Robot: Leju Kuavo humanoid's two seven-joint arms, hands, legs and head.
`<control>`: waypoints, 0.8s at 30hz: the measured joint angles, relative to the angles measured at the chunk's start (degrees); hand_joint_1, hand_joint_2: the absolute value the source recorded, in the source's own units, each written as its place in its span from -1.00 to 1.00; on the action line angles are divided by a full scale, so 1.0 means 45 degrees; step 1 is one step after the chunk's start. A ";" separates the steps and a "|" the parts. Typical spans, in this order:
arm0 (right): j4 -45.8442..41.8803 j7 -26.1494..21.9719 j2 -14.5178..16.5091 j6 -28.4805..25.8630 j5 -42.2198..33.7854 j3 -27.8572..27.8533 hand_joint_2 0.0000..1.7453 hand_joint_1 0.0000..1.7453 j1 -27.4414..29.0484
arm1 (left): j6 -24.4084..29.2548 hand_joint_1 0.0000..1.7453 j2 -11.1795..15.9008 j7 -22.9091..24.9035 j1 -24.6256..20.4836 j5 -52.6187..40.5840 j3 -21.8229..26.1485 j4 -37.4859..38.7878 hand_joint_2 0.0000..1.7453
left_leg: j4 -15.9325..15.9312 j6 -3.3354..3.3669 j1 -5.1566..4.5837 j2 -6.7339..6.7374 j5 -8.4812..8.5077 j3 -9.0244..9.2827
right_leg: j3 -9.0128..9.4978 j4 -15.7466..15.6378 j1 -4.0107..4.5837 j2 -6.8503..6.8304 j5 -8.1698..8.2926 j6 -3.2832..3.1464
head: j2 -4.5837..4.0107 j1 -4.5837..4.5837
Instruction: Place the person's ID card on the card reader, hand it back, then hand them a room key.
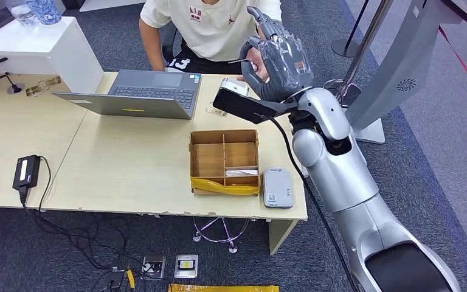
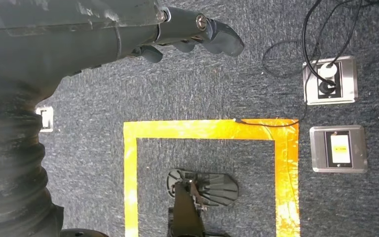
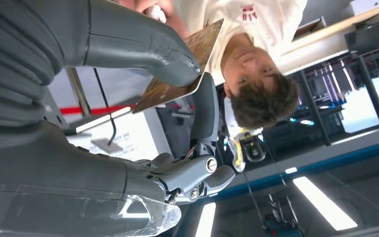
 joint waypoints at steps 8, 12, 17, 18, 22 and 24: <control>0.3573 0.0689 0.0438 -0.0172 0.2206 0.0336 1.00 1.00 -0.1317 | -0.0468 -1.00 0.0012 0.1213 -0.0562 -0.0454 -0.0012 -0.0003 1.00 | 0.0004 0.0002 -0.0001 -0.0058 0.0011 0.0005 | 0.0014 -0.0001 -0.0001 -0.0049 0.0000 0.0000 | 0.0001 0.0001; 0.5092 0.1358 0.0312 0.0102 0.2935 0.0602 1.00 1.00 -0.1729 | -0.0566 -1.00 0.0017 0.1597 -0.0708 -0.0480 -0.0013 -0.0011 1.00 | 0.0013 0.0004 -0.0002 -0.0069 0.0012 0.0011 | 0.0030 -0.0004 -0.0001 -0.0064 0.0000 0.0001 | 0.0004 0.0000; 0.6239 0.1735 -0.0068 -0.0173 0.3331 0.0766 0.50 -1.00 -0.1869 | -0.0631 -1.00 0.0073 0.1648 -0.0695 -0.0458 -0.0013 -0.0017 1.00 | 0.0037 0.0005 -0.0002 -0.0072 0.0013 0.0005 | 0.0032 -0.0004 -0.0001 -0.0064 0.0003 0.0005 | -0.0001 0.0002; 0.6419 0.1781 -0.0158 -0.0341 0.3353 0.0772 0.00 -1.00 -0.1887 | -0.0640 -1.00 0.0084 0.1651 -0.0695 -0.0459 -0.0013 -0.0017 1.00 | 0.0040 0.0005 -0.0002 -0.0071 0.0013 0.0005 | 0.0031 -0.0004 -0.0001 -0.0060 0.0004 0.0007 | -0.0001 0.0002; 0.6985 0.1774 -0.0527 -0.1754 0.2990 0.0763 1.00 -1.00 -0.1904 | -0.0634 -1.00 0.0119 0.1652 -0.0693 -0.0458 -0.0013 -0.0017 1.00 | 0.0049 0.0006 -0.0002 -0.0059 0.0011 -0.0001 | 0.0017 -0.0004 -0.0002 -0.0039 0.0008 0.0012 | -0.0001 -0.0001; 0.7187 0.1537 -0.0759 -0.2622 0.2678 0.0724 1.00 -1.00 -0.1905 | -0.0604 -1.00 0.0129 0.1598 -0.0678 -0.0410 -0.0013 -0.0016 1.00 | 0.0051 0.0007 -0.0001 -0.0058 0.0010 -0.0004 | 0.0011 -0.0004 -0.0002 -0.0037 0.0008 0.0012 | -0.0001 -0.0002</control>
